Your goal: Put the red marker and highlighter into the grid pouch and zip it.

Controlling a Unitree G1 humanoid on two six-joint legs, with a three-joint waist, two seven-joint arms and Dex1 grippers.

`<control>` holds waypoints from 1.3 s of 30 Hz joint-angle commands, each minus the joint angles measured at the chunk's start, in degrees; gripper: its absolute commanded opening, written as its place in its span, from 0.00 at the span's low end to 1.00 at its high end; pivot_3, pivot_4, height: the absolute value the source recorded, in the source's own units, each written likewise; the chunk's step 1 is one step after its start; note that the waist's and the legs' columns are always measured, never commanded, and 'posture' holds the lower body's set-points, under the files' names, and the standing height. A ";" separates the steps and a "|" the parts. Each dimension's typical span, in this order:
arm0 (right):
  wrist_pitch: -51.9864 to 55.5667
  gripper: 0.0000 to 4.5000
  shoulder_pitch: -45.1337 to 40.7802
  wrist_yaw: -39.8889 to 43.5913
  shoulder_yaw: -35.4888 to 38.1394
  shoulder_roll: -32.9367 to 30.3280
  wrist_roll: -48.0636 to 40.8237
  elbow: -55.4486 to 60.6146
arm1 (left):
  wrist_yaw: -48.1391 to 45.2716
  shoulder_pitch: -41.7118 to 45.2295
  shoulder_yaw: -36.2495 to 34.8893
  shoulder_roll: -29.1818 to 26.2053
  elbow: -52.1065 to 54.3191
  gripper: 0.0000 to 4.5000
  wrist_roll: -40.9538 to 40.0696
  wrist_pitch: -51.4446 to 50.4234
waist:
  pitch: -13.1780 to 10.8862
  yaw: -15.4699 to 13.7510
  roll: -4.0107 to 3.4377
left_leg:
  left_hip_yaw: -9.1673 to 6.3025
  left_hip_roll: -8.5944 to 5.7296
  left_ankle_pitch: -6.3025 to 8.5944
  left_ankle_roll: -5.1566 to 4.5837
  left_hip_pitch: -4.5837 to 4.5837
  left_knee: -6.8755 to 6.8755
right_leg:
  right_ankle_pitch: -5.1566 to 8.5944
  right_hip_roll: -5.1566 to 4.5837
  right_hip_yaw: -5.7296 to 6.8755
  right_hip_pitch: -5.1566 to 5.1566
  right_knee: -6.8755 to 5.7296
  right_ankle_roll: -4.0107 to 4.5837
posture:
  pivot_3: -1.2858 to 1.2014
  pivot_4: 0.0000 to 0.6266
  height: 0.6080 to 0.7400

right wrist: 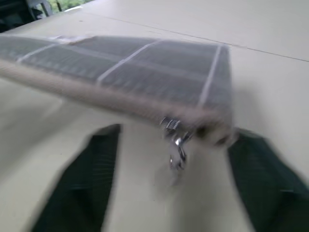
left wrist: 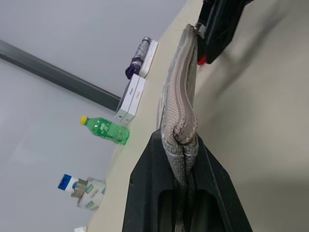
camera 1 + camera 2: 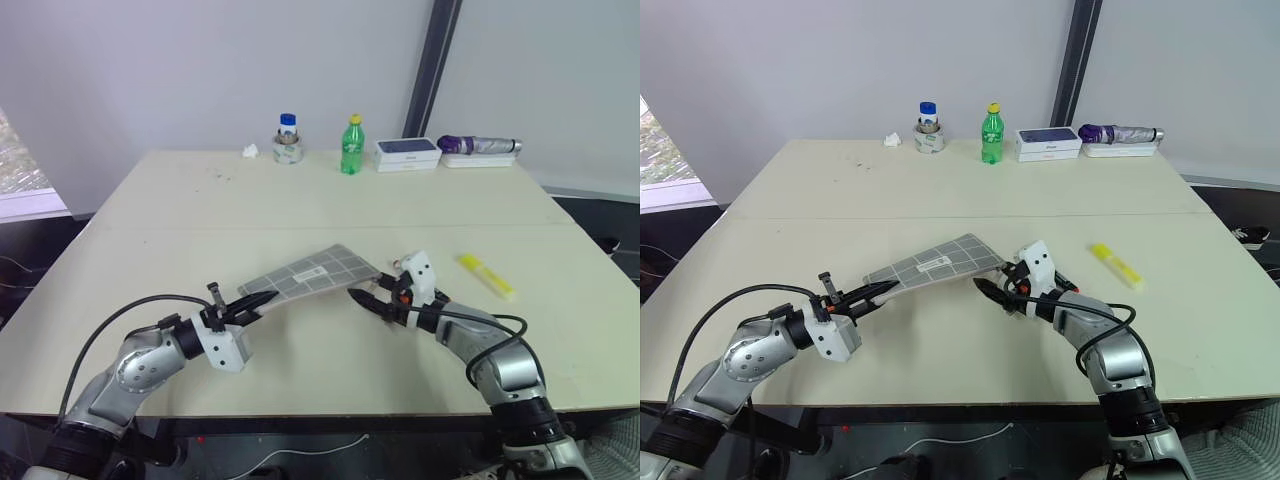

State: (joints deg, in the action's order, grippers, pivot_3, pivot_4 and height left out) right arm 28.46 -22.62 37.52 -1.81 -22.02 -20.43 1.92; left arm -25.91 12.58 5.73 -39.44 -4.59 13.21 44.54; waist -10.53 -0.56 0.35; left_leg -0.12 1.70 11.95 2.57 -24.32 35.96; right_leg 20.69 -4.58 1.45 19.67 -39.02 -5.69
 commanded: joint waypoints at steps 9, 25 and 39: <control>2.75 0.02 -2.79 -2.41 -1.42 -1.39 3.19 1.52 | 2.67 0.60 -1.30 -0.41 -0.33 0.00 4.23 0.42 | 0.00 0.20 0.00 | 0.01 0.00 0.00 0.00 -0.02 -0.01 | 0.00 0.00 -0.01 0.03 -0.01 0.00 | 0.52 0.24 1.00; -5.69 0.02 -11.45 3.72 -21.34 1.80 17.55 -2.28 | 5.57 5.21 0.00 4.27 -1.11 0.00 10.97 -10.50 | 0.00 0.36 0.00 | 0.08 -0.10 0.00 0.00 -0.23 -0.02 | 0.00 0.02 -0.20 0.46 -0.23 0.00 | 0.52 0.24 1.00; -6.37 0.02 -17.30 8.54 -21.27 5.82 17.78 -2.36 | 8.24 6.94 4.44 2.30 -3.75 0.00 16.15 -5.98 | 0.00 0.38 0.01 | 0.10 -0.08 -0.01 0.01 -0.25 -0.03 | 0.00 0.03 -0.23 0.54 -0.27 0.00 | 0.52 0.24 1.00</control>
State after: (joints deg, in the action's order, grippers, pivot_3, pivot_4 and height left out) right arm 23.56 -38.39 46.06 -23.83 -16.83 -2.73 -1.49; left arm -18.34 19.86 10.38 -36.69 -8.94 30.24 37.22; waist -10.53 -0.18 0.36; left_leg -0.01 1.62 11.94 2.58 -24.57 35.93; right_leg 20.68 -4.55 1.21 20.20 -39.28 -5.69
